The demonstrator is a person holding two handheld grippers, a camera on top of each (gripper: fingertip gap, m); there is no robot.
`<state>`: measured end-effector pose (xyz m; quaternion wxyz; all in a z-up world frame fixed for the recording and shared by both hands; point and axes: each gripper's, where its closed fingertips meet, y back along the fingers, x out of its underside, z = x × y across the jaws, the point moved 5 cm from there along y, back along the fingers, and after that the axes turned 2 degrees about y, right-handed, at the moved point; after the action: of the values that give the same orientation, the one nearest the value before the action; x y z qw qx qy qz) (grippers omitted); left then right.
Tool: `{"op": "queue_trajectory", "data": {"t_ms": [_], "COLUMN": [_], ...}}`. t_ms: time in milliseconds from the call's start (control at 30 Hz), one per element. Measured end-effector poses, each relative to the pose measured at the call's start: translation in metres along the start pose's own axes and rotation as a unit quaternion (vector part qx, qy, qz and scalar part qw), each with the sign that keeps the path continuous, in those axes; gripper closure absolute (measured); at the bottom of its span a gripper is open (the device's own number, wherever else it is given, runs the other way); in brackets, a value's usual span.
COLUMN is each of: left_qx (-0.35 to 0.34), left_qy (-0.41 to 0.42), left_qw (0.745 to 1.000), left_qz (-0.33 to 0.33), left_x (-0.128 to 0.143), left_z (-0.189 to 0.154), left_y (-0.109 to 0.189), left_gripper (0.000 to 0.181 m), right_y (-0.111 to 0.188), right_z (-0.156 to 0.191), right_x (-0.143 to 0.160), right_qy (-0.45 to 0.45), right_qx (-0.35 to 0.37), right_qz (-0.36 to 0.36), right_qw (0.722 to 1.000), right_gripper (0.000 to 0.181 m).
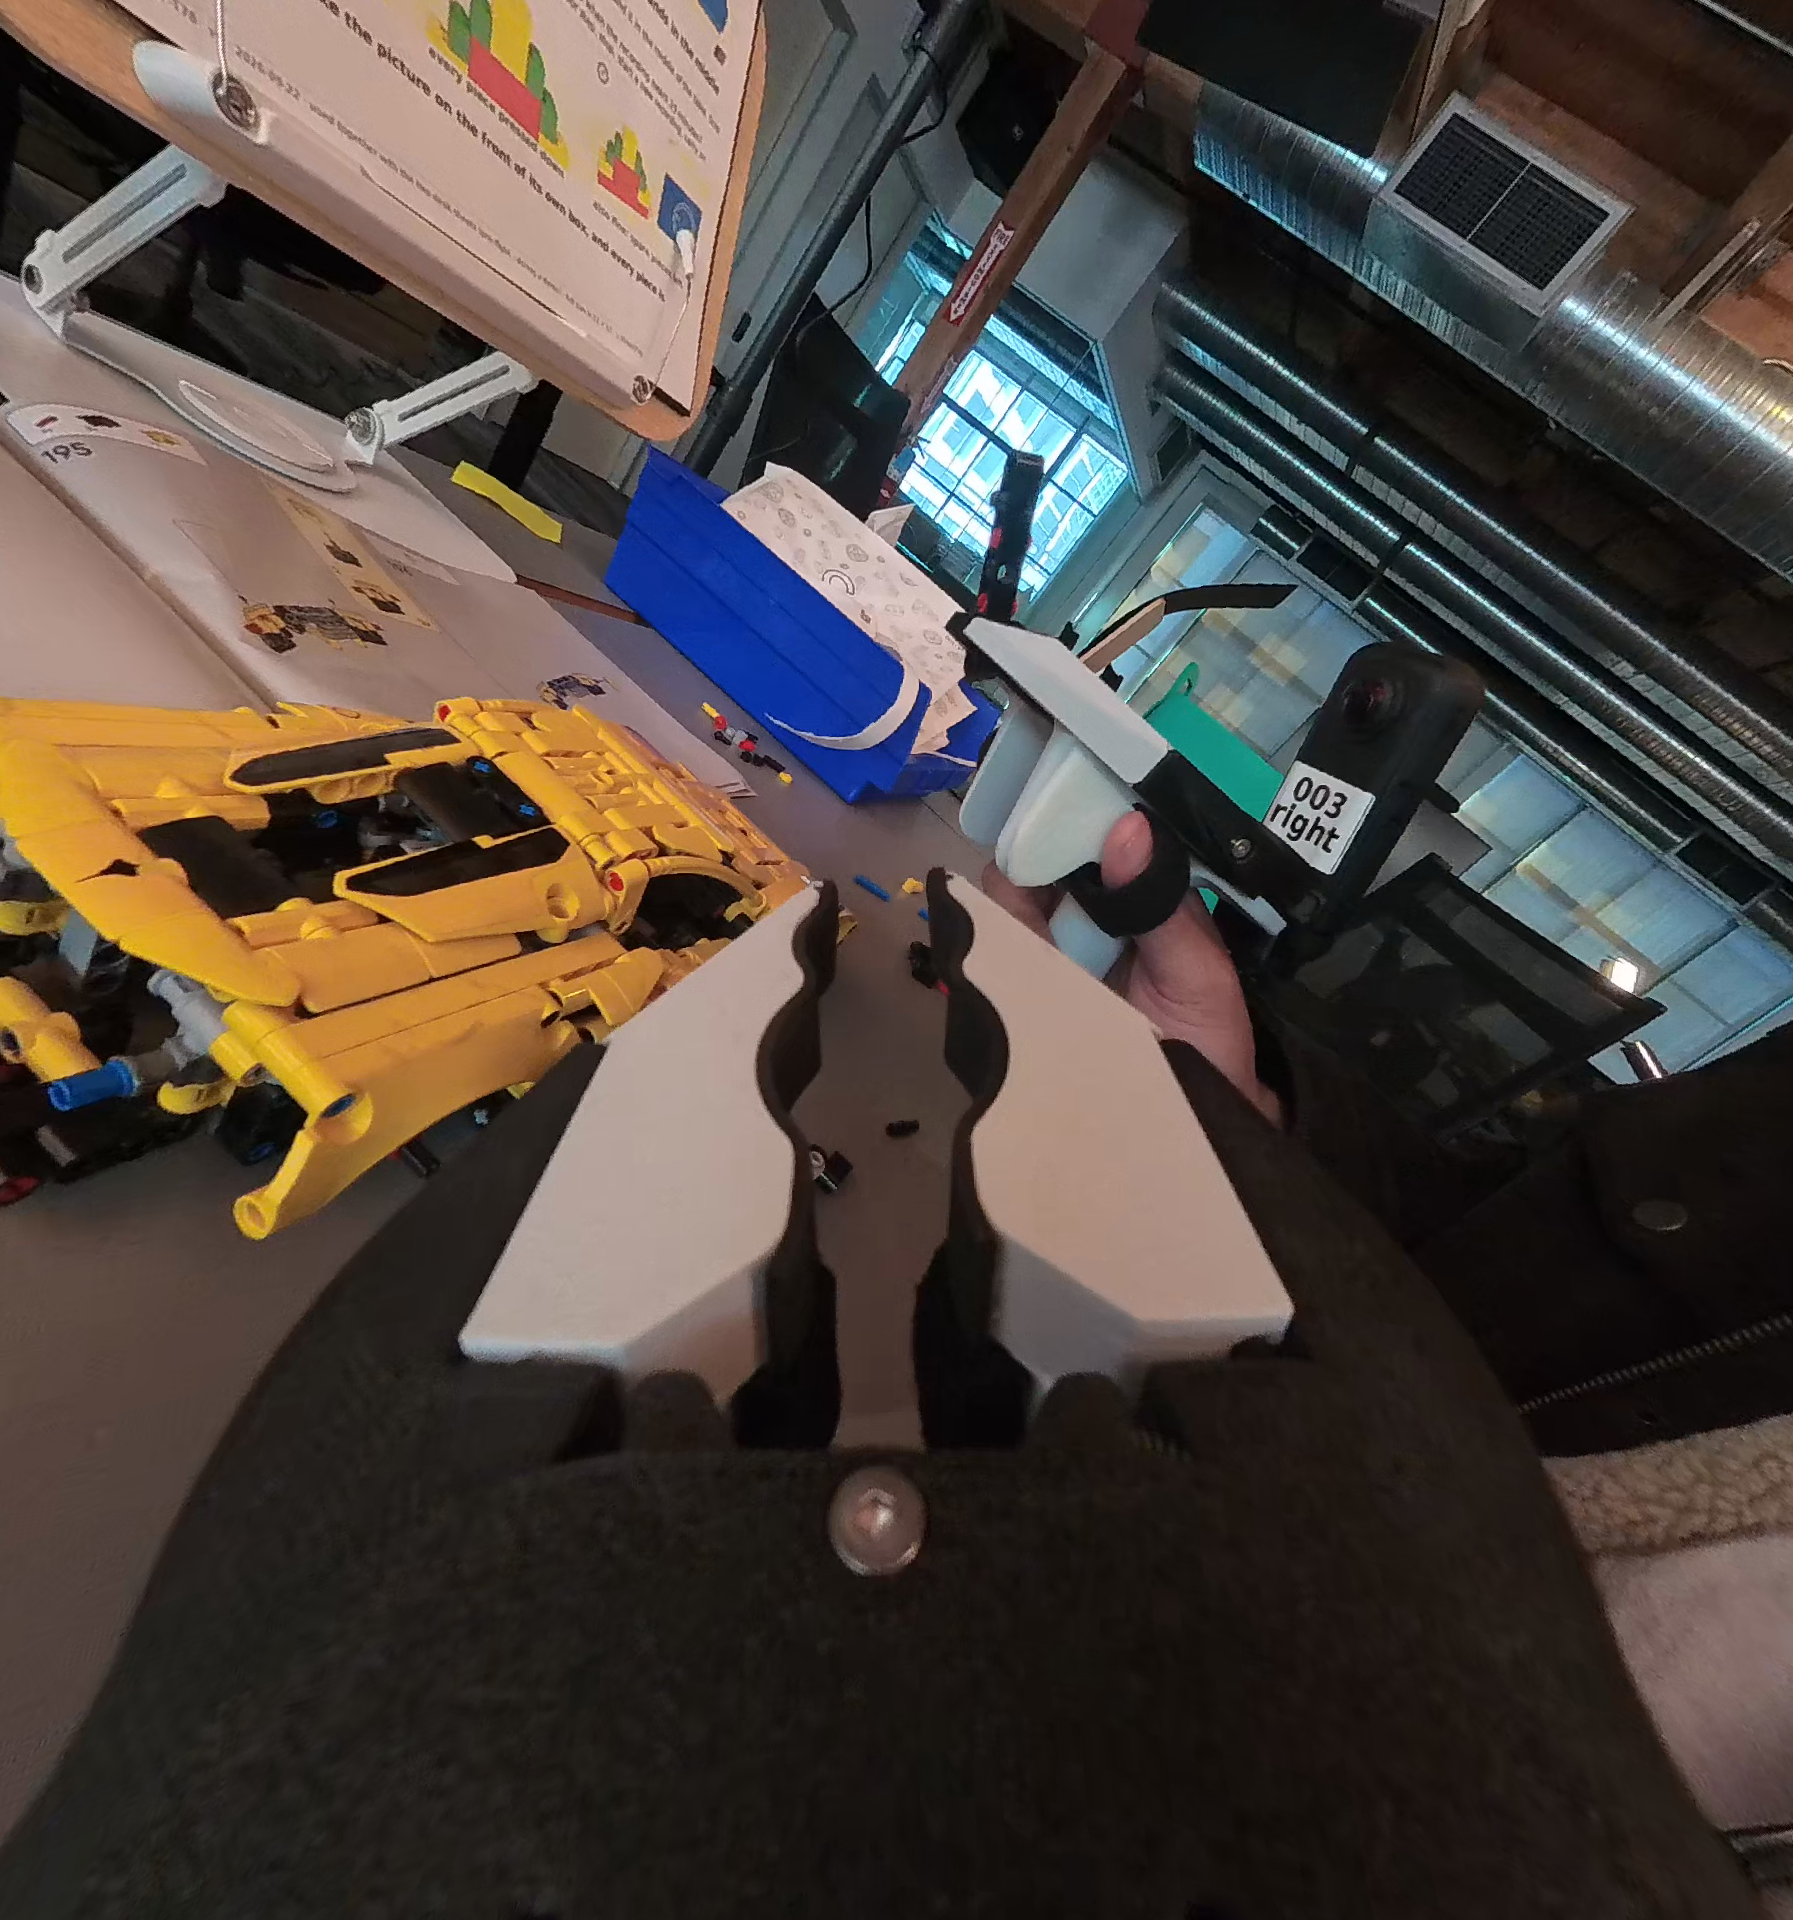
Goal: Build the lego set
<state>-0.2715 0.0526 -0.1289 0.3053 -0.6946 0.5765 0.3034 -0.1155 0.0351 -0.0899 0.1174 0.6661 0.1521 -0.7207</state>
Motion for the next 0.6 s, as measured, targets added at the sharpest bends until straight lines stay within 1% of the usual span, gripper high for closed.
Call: {"op": "queue_trajectory", "data": {"t_ms": [367,600], "left_qx": [0.002,0.004], "left_qy": [0.001,0.002], "left_qw": [1.0,1.0], "left_qz": [0.003,0.006], "left_x": [0.0008,0.0015], "left_z": [-0.0003,-0.0009], "left_y": [-0.0004,-0.0009], "left_gripper": [0.165,0.164], "right_y": [-0.0041,-0.0055], "right_z": [0.0097,0.0104], "right_x": [0.004,0.0058], "right_qy": [0.029,0.027], "right_qx": [-0.015,-0.019], "right_qz": [0.017,0.024], "right_qw": [0.999,0.999], "right_gripper": [0.175,0.176]}}
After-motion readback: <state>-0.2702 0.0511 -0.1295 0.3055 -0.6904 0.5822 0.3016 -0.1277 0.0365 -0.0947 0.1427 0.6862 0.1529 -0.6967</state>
